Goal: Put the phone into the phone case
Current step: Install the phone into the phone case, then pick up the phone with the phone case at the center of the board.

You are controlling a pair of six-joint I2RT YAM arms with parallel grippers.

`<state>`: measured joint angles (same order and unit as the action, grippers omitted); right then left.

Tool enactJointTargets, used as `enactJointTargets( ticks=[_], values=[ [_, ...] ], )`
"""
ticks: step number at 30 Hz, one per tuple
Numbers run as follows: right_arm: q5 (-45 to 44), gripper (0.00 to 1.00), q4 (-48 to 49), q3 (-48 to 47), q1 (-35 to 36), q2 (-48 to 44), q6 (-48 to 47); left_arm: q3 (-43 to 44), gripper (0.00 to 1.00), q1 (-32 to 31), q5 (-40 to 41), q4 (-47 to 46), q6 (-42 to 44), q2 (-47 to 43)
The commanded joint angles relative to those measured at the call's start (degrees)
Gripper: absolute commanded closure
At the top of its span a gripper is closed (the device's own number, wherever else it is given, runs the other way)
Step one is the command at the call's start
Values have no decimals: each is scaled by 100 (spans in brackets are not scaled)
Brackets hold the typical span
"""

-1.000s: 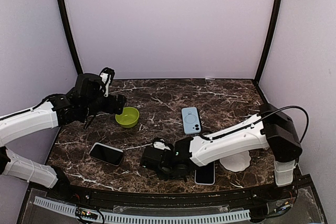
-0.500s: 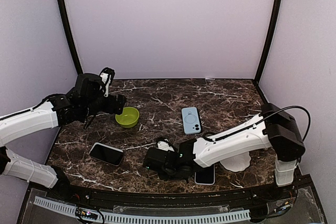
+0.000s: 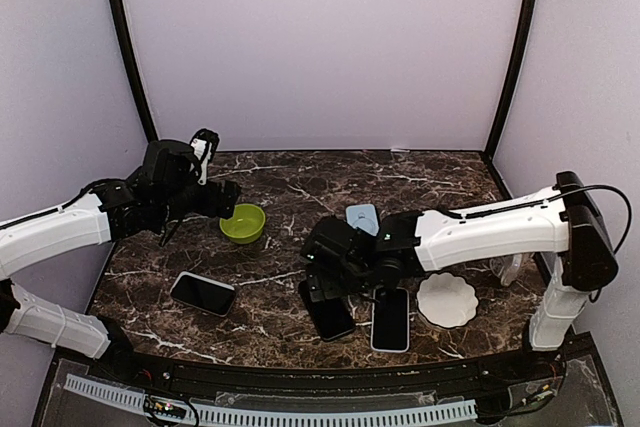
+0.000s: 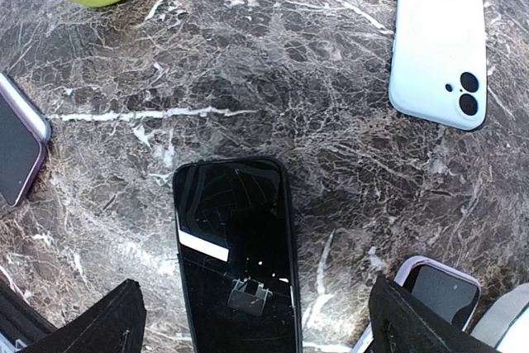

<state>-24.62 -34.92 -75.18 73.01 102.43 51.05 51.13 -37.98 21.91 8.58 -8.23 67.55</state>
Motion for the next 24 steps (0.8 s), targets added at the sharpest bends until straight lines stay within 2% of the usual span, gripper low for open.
enactJointTargets(
  ticks=[1, 6, 8, 11, 17, 24],
  values=[
    [280, 12, -263, 231, -20, 74, 105, -95, 1, 38, -23, -120, 45, -67],
    [640, 50, -19, 727, -15, -24, 314, -95, 1, 38, -25, -120, 49, -68],
    [753, 62, 67, 896, -21, -47, 380, -95, 1, 36, -27, -117, 49, -67],
    [972, 74, 361, 1144, -10, -63, 390, -101, 1, 39, -32, -120, 49, -60],
    [1126, 86, 466, 1425, 40, 141, 448, -103, 1, 42, -15, -124, 58, -40],
    [983, 89, -101, 1322, 300, 669, 576, -104, 1, 39, -20, -120, 58, -32]
  ],
)
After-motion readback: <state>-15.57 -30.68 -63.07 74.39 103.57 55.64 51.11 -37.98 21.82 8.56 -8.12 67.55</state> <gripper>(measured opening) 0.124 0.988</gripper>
